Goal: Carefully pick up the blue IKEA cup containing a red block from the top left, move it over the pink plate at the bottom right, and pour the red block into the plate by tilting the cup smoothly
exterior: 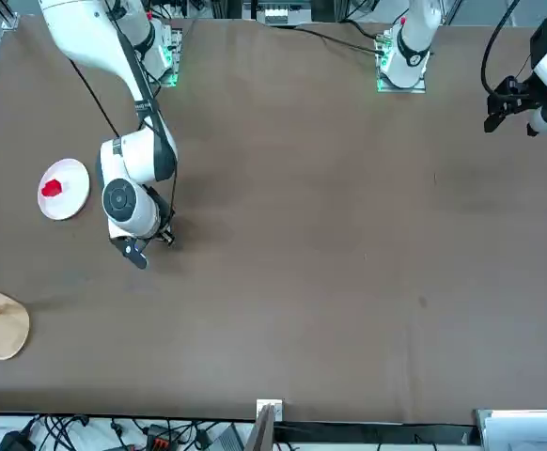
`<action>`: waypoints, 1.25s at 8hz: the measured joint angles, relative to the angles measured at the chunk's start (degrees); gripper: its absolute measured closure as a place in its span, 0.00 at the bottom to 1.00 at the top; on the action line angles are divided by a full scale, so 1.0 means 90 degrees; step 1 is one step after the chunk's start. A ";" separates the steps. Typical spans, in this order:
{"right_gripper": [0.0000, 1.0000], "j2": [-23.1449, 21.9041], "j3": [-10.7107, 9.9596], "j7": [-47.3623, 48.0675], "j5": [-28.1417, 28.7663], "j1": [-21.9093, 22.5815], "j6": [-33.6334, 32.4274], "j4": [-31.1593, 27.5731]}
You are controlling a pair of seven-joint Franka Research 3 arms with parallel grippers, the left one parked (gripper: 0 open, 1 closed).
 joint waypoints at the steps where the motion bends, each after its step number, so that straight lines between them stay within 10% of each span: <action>1: 0.56 0.0000 -0.0008 0.0000 0.0000 0.0000 0.0003 0.0020; 5: 0.44 -0.0101 -0.0075 -0.0045 -0.0010 -0.0011 -0.0073 0.0543; 8: 0.00 -0.0262 -0.0110 -0.0372 -0.0011 -0.0105 -0.0733 0.1270; 10: 0.00 -0.0353 -0.0135 -0.1400 -0.0013 -0.0385 -0.1078 0.1836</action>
